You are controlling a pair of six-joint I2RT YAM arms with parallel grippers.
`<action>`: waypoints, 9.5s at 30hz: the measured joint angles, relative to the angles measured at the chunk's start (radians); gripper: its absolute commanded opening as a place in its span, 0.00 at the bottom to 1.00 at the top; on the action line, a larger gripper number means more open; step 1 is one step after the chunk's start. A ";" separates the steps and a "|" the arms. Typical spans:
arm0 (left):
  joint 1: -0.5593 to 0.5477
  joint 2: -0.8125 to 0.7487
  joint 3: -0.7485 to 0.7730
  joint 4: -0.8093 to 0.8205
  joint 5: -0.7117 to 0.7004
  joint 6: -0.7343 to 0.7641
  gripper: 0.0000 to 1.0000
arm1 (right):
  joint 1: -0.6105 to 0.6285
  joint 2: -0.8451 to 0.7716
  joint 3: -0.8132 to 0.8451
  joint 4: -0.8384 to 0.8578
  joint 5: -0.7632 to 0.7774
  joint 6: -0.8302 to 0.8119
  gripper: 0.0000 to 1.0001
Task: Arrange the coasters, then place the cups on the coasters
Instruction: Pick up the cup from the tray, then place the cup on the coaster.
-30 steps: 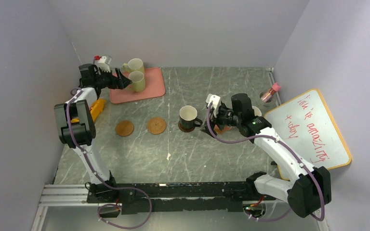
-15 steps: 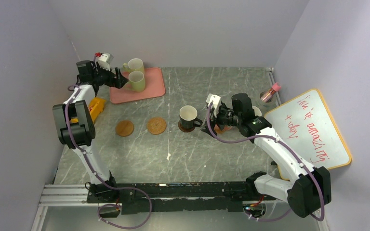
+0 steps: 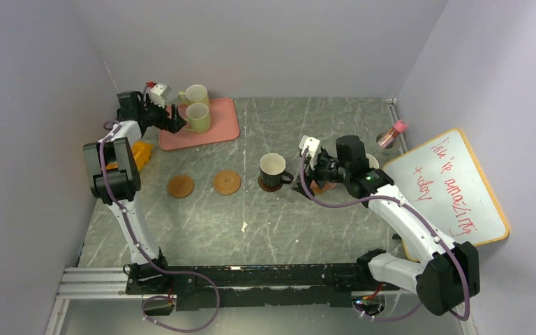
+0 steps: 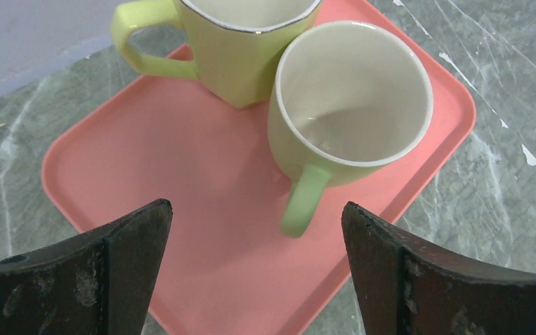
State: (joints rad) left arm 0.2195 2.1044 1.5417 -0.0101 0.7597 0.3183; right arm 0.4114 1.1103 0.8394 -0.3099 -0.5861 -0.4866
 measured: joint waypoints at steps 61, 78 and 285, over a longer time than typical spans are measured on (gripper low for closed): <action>-0.090 -0.072 -0.167 -0.032 -0.059 -0.097 0.05 | -0.002 0.000 -0.002 0.002 -0.018 0.000 1.00; -0.090 -0.264 -0.354 0.006 -0.215 -0.214 0.05 | -0.002 -0.015 -0.009 0.006 -0.018 0.000 1.00; -0.244 -0.622 -0.827 -0.115 0.161 0.430 0.42 | -0.002 -0.032 -0.011 0.006 -0.026 0.000 1.00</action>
State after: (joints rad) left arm -0.0242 1.4822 0.7147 -0.1249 0.9203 0.7486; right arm 0.4091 1.0779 0.8288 -0.3038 -0.6121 -0.4870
